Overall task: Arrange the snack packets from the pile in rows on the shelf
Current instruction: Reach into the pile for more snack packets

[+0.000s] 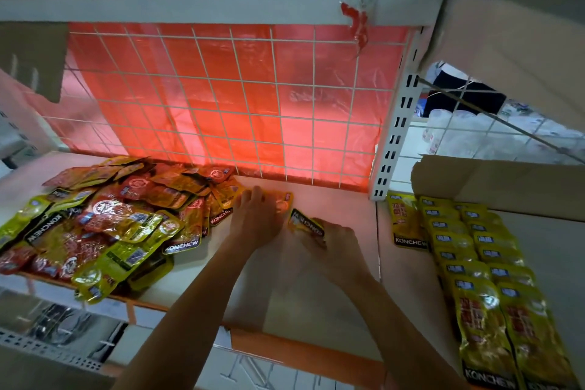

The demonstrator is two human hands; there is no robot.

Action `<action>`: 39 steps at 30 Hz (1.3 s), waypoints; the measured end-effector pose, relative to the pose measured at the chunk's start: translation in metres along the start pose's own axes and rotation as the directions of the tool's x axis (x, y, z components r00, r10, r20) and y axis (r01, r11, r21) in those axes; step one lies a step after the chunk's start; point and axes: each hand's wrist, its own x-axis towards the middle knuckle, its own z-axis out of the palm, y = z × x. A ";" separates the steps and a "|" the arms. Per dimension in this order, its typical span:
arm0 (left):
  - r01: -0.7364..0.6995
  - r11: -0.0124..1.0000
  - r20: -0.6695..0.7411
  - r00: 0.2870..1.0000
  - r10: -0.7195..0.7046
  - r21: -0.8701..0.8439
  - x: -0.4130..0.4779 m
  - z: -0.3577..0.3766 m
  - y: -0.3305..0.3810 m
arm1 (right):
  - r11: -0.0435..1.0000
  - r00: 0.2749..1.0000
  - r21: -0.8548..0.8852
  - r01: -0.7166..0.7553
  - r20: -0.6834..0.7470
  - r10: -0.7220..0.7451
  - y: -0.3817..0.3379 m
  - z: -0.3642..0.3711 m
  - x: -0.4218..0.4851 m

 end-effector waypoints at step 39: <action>0.227 0.415 0.235 0.971 -0.033 -0.881 -0.028 -0.025 0.193 | 0.481 0.635 0.869 -0.116 -0.308 0.709 0.097 -0.172 -0.069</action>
